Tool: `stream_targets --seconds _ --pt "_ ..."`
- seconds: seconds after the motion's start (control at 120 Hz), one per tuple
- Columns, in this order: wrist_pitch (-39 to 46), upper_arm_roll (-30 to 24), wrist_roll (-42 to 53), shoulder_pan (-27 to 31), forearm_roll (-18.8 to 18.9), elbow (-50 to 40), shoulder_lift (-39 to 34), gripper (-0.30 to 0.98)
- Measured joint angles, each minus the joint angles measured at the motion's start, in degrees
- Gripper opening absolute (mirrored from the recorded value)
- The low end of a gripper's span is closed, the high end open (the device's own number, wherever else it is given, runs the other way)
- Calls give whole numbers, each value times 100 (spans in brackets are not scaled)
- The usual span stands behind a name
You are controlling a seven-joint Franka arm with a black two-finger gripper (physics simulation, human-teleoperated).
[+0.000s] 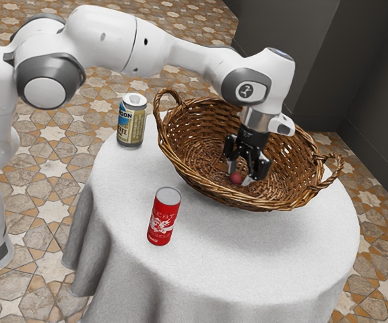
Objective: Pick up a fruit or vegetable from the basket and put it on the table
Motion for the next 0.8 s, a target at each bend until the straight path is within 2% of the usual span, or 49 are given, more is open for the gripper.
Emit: stream_targets --seconds 0.325,0.6,0.8 --pt "2 -126 -139 0 -32 -53 -50 33" --pt "2 -173 -281 -6 -95 -52 -52 20" --pt "-1 -175 -411 0 -88 -57 -58 18"
